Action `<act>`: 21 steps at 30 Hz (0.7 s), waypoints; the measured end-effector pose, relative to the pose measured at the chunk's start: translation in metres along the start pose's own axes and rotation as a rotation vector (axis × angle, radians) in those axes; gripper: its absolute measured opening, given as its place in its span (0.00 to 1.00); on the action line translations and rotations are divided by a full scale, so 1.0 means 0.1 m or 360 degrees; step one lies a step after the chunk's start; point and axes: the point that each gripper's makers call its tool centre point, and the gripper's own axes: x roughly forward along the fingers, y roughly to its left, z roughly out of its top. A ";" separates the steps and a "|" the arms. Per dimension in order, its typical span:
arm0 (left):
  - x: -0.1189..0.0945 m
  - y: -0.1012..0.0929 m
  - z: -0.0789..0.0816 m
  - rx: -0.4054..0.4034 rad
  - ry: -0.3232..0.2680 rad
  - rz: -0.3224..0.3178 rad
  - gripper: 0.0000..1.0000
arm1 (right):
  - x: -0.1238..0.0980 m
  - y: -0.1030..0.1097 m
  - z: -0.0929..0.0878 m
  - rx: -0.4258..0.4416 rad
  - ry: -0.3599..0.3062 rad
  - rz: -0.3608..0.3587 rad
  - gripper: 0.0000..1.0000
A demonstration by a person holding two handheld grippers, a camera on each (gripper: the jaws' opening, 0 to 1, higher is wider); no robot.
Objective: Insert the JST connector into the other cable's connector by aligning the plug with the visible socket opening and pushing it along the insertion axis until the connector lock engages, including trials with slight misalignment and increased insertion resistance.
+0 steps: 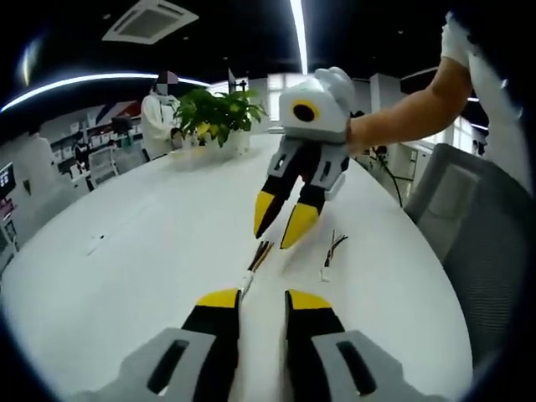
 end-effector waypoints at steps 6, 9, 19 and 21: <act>-0.05 -0.17 -0.03 -0.0012 -0.0007 -0.0011 0.15 | -0.05 0.15 -0.03 0.0005 -0.0002 0.0022 0.14; -0.05 -0.24 -0.06 -0.0028 0.0001 -0.0019 0.15 | -0.07 0.22 -0.06 0.0010 0.0006 0.0031 0.14; -0.12 -0.43 -0.15 -0.0068 0.0011 -0.0015 0.16 | -0.09 0.39 -0.14 -0.0019 0.0016 0.0072 0.11; -0.13 -0.45 -0.18 -0.0073 0.0016 -0.0013 0.16 | -0.08 0.42 -0.15 -0.0024 0.0016 0.0081 0.10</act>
